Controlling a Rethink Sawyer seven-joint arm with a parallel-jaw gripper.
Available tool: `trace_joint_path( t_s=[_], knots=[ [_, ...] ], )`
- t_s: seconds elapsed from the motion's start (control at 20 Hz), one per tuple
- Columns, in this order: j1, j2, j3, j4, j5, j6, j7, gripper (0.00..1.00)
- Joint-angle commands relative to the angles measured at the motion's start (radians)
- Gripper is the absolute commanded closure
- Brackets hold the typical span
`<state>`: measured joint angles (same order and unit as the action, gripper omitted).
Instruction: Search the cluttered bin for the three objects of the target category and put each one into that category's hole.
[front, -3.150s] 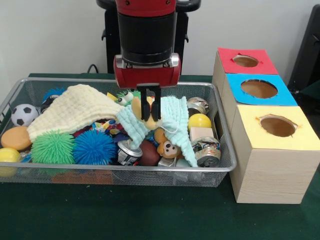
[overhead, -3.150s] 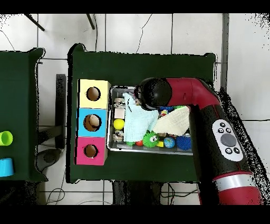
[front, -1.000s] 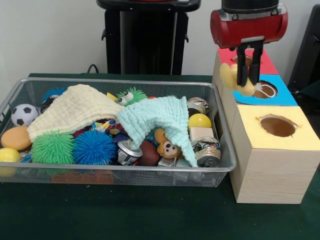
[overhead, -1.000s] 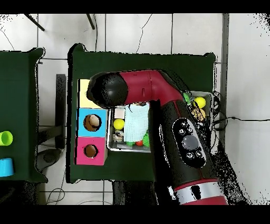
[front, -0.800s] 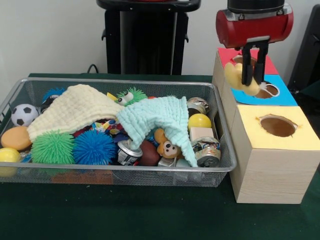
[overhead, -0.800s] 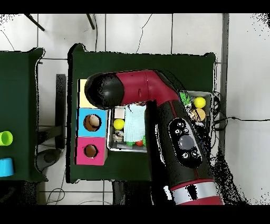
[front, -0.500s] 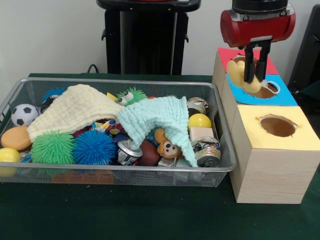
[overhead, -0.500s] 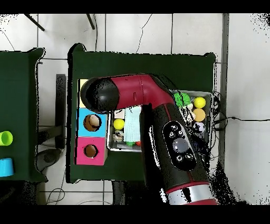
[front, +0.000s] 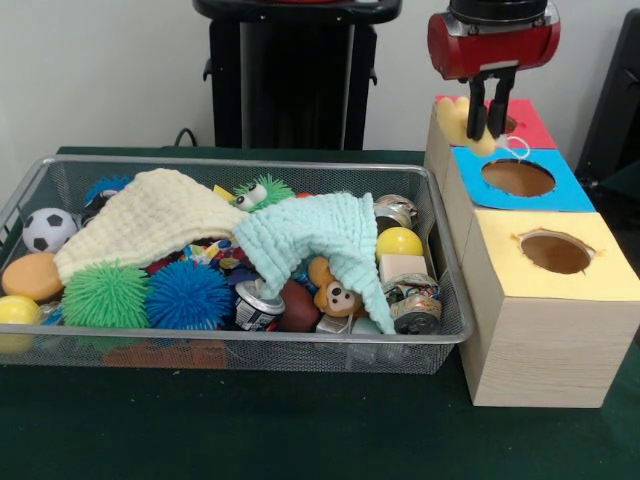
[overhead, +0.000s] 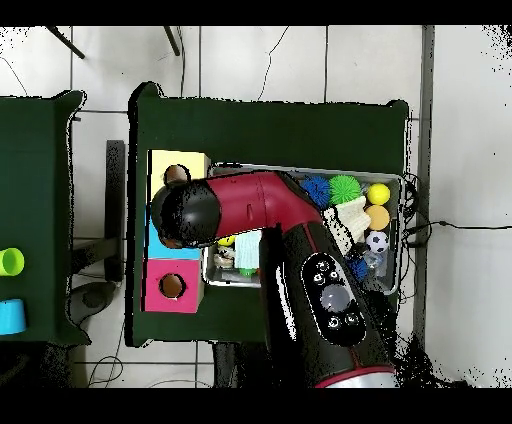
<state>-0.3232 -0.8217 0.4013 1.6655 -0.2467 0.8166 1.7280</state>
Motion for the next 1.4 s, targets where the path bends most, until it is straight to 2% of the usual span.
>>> trace_joint_path(
  t_s=[0.05,0.55,0.95,1.15,1.4],
  knots=[
    [-0.021,-0.024,-0.028,0.174,0.007,-0.067,0.092,1.0],
    [-0.004,-0.065,-0.012,0.248,0.031,-0.095,0.114,1.0],
    [-0.012,-0.15,-0.006,0.41,0.053,-0.193,0.121,1.0],
    [-0.021,-0.152,0.007,0.426,0.058,-0.21,0.099,1.0],
    [-0.012,-0.194,0.005,0.488,0.076,-0.228,0.106,1.0]
  ],
)
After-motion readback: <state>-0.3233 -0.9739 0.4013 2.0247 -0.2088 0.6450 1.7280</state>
